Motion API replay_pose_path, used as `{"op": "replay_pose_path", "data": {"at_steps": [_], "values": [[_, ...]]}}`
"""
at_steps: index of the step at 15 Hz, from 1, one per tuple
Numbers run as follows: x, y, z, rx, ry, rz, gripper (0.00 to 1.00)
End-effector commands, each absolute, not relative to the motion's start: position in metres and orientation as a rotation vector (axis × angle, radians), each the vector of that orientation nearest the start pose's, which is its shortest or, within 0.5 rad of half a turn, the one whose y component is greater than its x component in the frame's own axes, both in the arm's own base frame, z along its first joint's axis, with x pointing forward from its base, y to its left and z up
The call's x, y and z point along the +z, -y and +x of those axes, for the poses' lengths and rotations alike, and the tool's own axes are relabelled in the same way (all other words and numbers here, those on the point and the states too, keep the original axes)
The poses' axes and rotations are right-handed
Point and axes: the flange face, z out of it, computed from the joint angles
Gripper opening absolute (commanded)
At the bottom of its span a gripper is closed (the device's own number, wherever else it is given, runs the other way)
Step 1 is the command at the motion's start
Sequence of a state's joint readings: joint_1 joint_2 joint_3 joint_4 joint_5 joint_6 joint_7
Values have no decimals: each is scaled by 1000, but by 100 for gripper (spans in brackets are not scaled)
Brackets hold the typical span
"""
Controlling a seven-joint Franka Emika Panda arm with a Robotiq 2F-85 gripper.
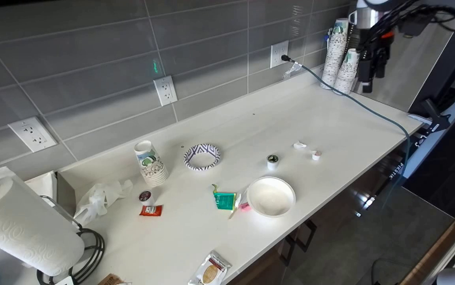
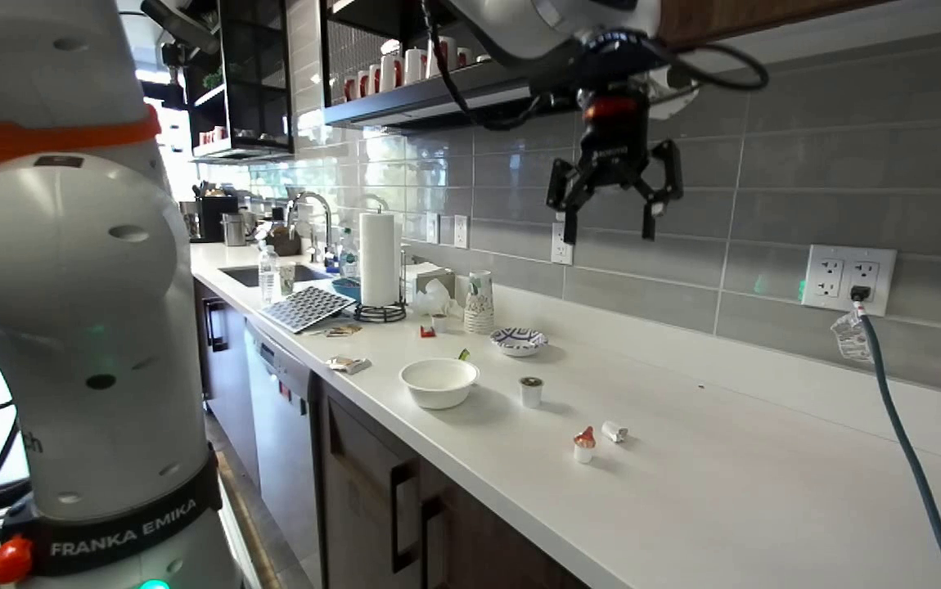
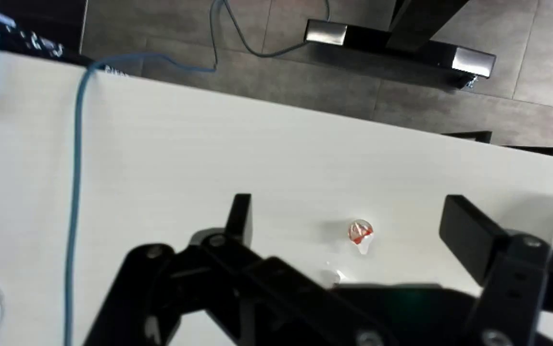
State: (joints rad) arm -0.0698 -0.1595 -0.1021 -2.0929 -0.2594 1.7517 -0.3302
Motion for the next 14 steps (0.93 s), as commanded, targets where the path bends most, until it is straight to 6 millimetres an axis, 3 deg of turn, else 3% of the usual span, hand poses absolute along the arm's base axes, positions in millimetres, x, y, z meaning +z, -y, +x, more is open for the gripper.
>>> {"op": "replay_pose_path", "data": {"at_steps": [1, 3, 4, 9, 11, 14], "values": [[460, 103, 492, 377, 465, -3255, 100], [426, 99, 513, 403, 549, -3224, 100], [420, 99, 519, 419, 565, -3216, 100], [428, 100, 524, 390, 578, -3220, 100], [416, 91, 529, 334, 647, -3183, 100], [398, 72, 535, 73, 779, -3114, 100]]}}
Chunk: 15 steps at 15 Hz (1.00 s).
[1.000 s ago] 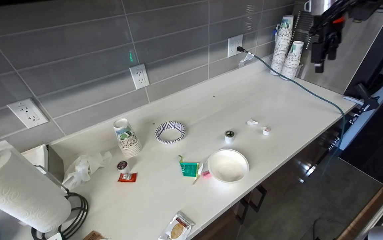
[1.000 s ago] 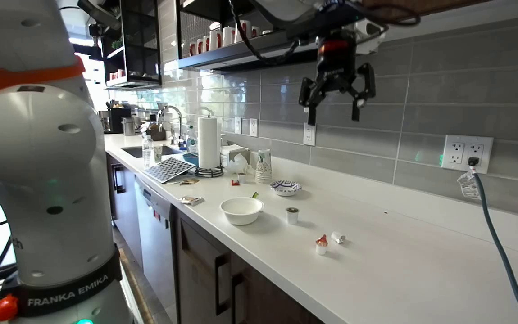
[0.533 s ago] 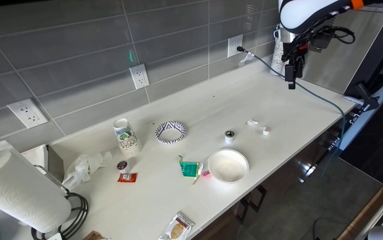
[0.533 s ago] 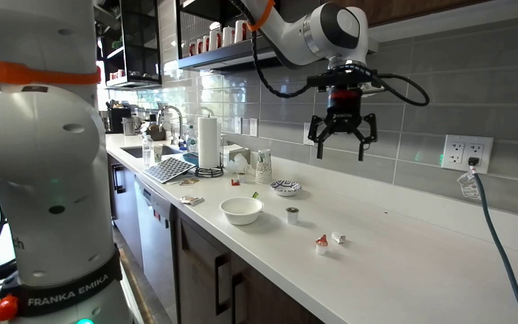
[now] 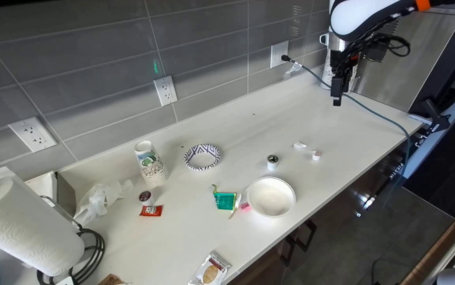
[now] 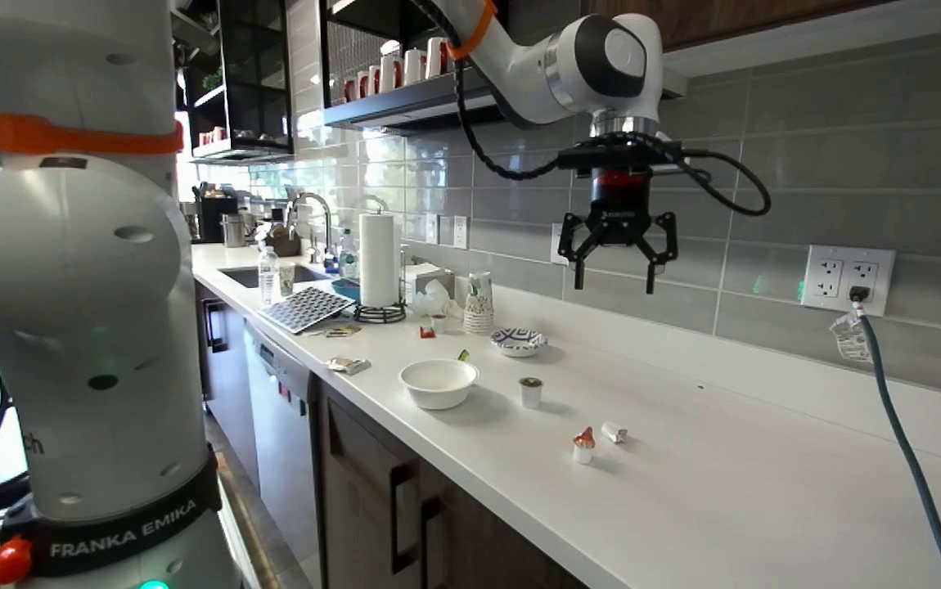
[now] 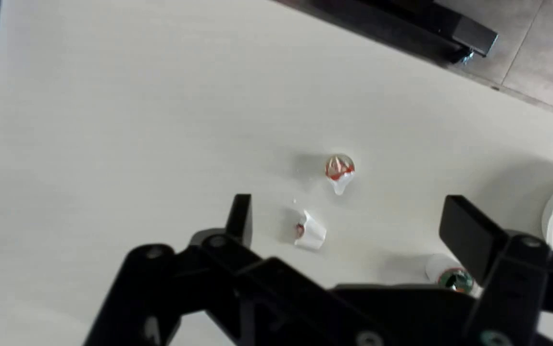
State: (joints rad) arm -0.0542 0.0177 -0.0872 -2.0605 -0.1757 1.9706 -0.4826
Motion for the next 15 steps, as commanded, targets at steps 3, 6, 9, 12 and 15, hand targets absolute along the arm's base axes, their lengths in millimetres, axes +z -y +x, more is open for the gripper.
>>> {"op": "replay_pose_path", "data": {"at_steps": [3, 6, 9, 12, 15], "values": [[377, 60, 531, -113, 869, -2998, 100], [351, 57, 517, -247, 937, -2856, 100], [320, 51, 508, -214, 993, -2720, 100], [331, 55, 513, -225, 969, -2773, 100], [337, 55, 516, -240, 972, -2776, 100]]}}
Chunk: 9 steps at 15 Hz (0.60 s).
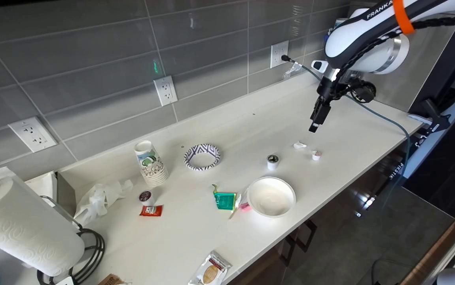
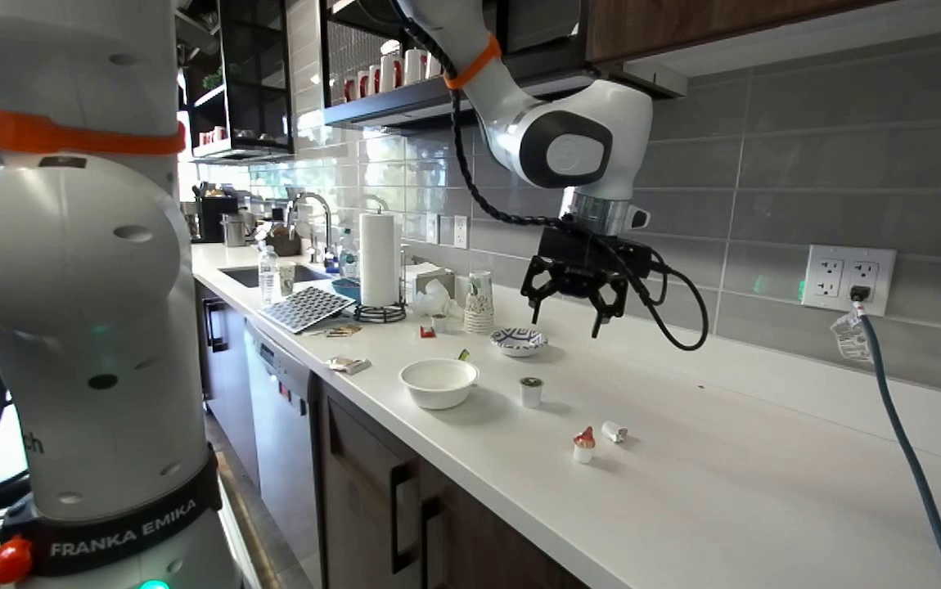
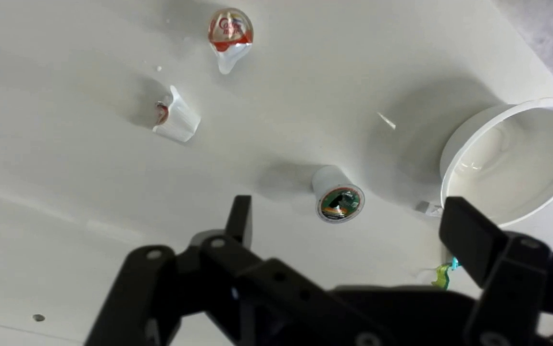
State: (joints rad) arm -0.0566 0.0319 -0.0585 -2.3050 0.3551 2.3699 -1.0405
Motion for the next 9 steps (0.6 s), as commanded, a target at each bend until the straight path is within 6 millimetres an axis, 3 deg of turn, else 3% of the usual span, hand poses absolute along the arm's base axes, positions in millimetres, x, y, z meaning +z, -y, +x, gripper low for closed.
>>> {"op": "replay_pose_path", "data": {"at_steps": [1, 9], "values": [[328, 51, 518, -224, 990, -2749, 100], [252, 3, 519, -172, 1115, -2584, 100]]}}
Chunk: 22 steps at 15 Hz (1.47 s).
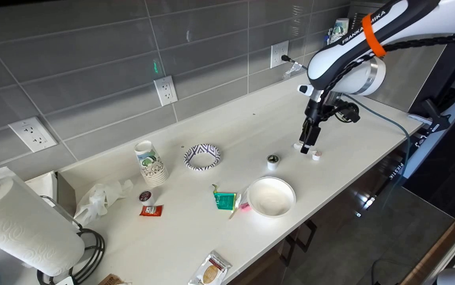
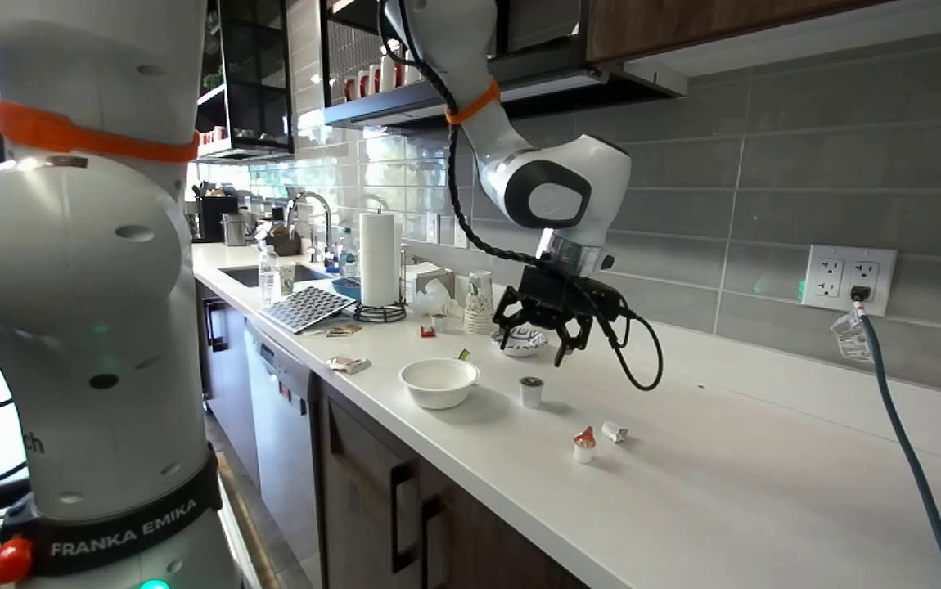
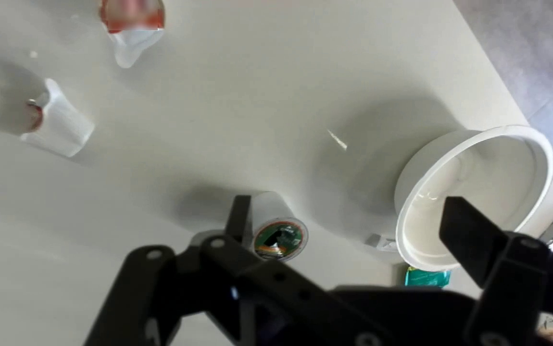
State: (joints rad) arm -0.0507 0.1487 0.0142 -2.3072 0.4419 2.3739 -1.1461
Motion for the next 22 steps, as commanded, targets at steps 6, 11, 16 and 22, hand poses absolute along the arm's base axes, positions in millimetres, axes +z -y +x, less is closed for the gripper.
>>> {"op": "replay_pose_path", "data": {"at_steps": [6, 11, 16, 22], "values": [[217, -9, 524, -235, 1159, -2534, 100], [220, -9, 522, -203, 1162, -2543, 100], [195, -16, 529, -248, 1195, -2474, 100], [173, -23, 544, -304, 1307, -2484, 100]]}}
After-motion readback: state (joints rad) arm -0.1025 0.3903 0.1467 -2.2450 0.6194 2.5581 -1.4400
